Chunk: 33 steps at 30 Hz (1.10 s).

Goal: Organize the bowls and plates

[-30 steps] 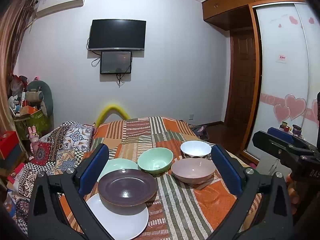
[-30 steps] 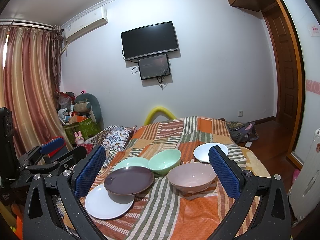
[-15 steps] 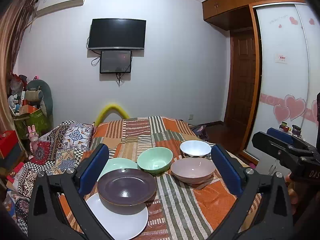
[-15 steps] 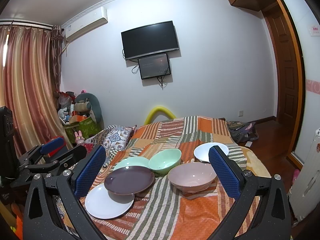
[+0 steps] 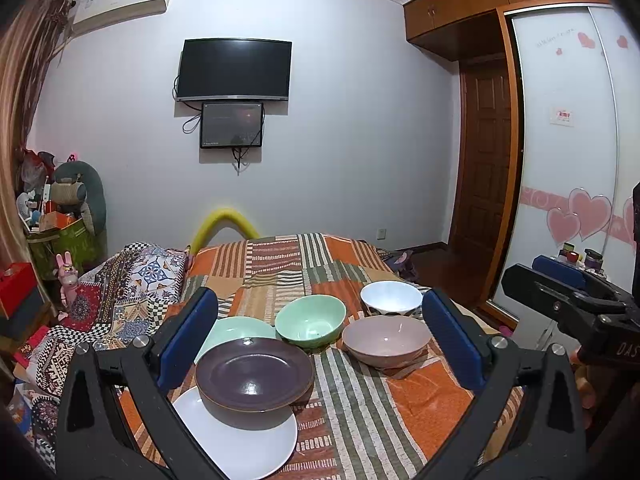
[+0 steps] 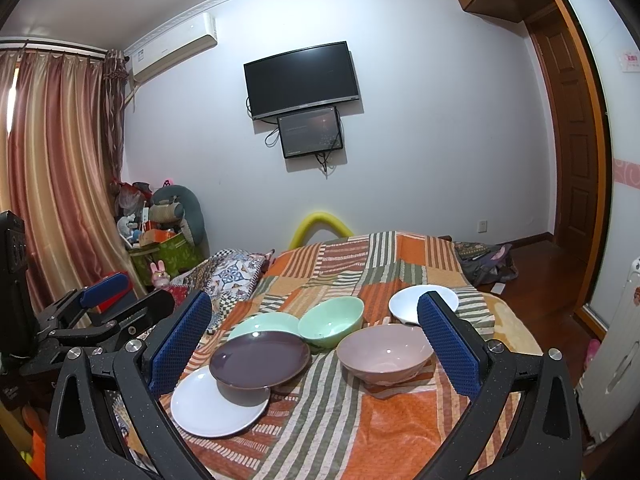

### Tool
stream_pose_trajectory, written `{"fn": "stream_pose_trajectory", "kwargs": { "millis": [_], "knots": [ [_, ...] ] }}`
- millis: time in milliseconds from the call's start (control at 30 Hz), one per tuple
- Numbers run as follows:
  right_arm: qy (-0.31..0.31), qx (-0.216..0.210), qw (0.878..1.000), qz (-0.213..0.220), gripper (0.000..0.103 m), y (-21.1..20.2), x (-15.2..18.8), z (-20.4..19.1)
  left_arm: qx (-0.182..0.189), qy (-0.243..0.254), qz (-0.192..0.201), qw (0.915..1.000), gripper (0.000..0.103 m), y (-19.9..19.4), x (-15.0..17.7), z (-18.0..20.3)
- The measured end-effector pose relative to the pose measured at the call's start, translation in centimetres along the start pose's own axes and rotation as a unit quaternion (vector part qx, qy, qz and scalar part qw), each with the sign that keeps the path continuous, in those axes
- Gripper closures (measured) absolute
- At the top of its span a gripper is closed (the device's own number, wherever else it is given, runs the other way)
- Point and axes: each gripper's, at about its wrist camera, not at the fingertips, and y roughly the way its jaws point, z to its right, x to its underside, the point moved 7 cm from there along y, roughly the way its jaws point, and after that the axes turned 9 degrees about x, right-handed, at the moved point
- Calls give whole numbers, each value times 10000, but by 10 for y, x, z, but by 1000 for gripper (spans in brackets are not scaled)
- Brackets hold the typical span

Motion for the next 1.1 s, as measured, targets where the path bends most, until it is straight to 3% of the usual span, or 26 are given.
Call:
{"fn": "stream_pose_trajectory", "kwargs": {
  "millis": [367,600,800,967,1100],
  "knots": [
    [-17,-36,10000,-51,0,1,4,-4,36,-51,-62,10000,0,1,2,-5],
    [-87,-103,9996,-267,0,17,12,-8,164,-279,-433,9985,0,19,13,-28],
    [-180,-182,9978,-611,2,43,26,-15,-98,-360,-768,9963,1,38,29,-64],
    [-190,-272,9939,-1048,10,74,42,-20,-447,-399,-1035,9928,7,58,41,-101],
    [-162,-280,9895,-1410,19,104,56,-22,-502,-612,-1378,9873,19,81,56,-132]
  ]
}}
